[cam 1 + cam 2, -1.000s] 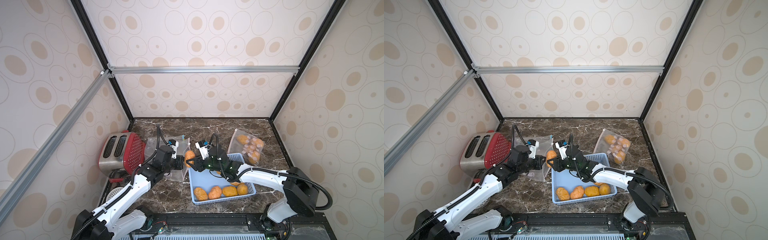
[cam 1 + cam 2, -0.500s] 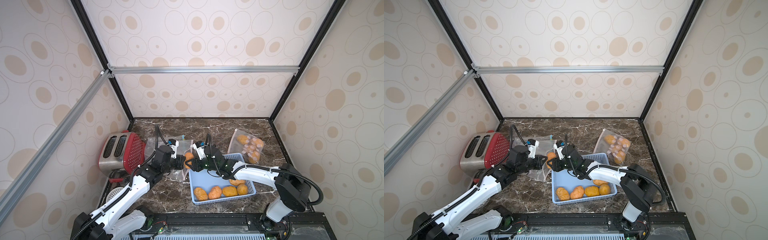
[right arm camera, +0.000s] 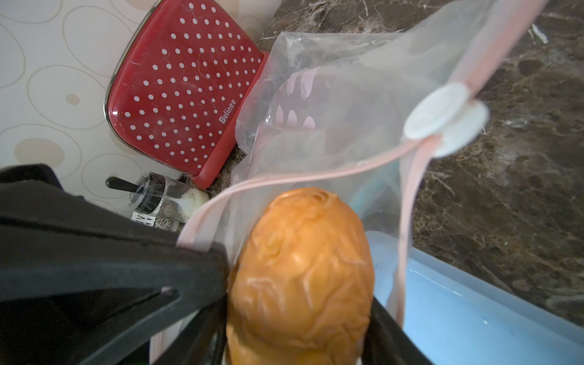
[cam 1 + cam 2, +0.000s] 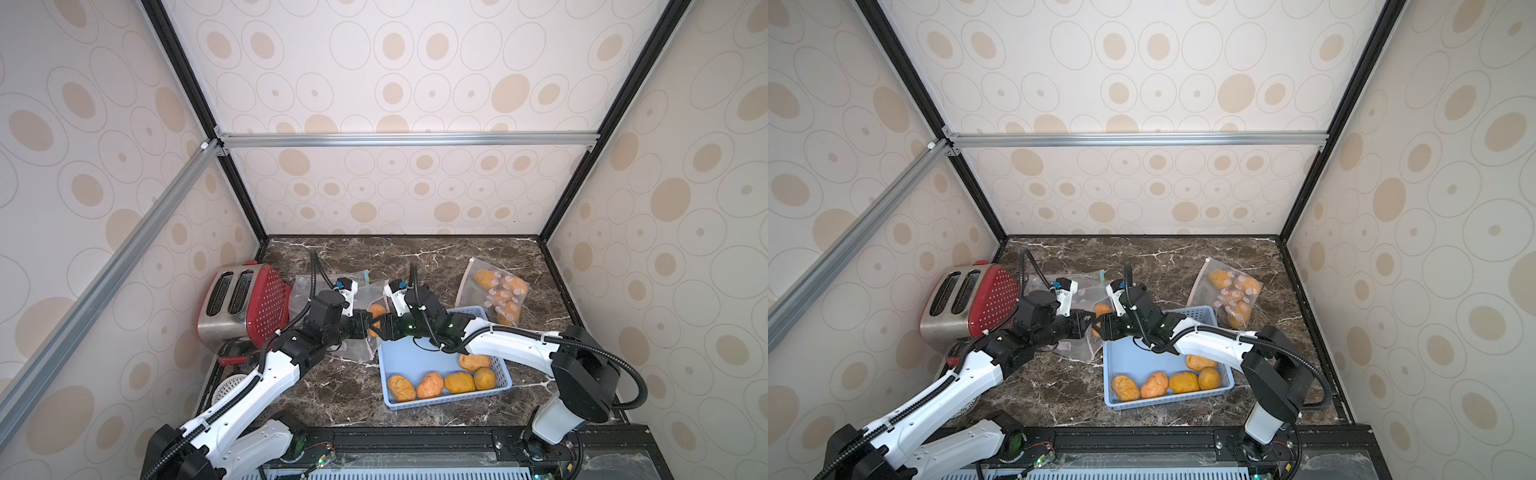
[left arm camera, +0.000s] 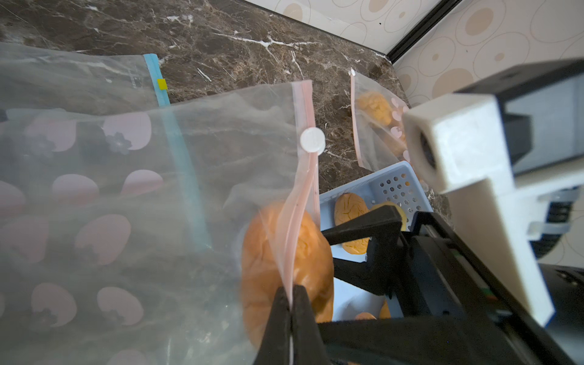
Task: Put the potatoes into a zipper bag and zip it
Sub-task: Place the potato into the zipper food storage bag.
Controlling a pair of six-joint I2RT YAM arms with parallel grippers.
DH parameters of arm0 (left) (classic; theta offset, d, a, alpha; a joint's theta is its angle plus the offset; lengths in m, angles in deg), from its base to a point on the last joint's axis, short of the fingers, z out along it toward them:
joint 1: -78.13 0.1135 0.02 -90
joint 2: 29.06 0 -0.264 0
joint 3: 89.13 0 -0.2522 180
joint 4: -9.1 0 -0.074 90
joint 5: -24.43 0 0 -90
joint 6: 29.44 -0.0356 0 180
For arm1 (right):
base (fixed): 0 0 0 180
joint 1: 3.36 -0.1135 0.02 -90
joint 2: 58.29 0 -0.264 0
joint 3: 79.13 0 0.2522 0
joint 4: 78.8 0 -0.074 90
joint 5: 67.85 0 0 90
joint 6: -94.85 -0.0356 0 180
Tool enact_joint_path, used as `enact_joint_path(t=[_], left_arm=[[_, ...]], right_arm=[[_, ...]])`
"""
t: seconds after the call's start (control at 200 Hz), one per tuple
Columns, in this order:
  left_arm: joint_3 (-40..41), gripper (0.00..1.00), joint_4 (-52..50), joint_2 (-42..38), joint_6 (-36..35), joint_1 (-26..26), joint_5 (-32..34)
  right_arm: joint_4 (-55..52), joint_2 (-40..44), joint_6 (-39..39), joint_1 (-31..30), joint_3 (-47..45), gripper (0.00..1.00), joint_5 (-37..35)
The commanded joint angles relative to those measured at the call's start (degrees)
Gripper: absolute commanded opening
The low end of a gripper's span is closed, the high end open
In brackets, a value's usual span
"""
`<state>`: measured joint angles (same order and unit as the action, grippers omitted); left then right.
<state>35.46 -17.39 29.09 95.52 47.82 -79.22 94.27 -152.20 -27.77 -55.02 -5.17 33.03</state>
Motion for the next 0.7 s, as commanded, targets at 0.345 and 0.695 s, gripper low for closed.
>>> enact_joint_path(t=[0.345, 0.695], left_arm=[[-1.74, 0.0, -1.11, -0.49, -0.13, -0.2, 1.6], [-6.1, 0.0, -10.5, -3.12, -3.7, -0.24, 13.01]], right_arm=[[0.11, 8.35, 7.93, -0.02, -2.59, 0.72, 0.21], [-3.17, 21.31, 13.26, 0.75, -11.25, 0.73, -10.11]])
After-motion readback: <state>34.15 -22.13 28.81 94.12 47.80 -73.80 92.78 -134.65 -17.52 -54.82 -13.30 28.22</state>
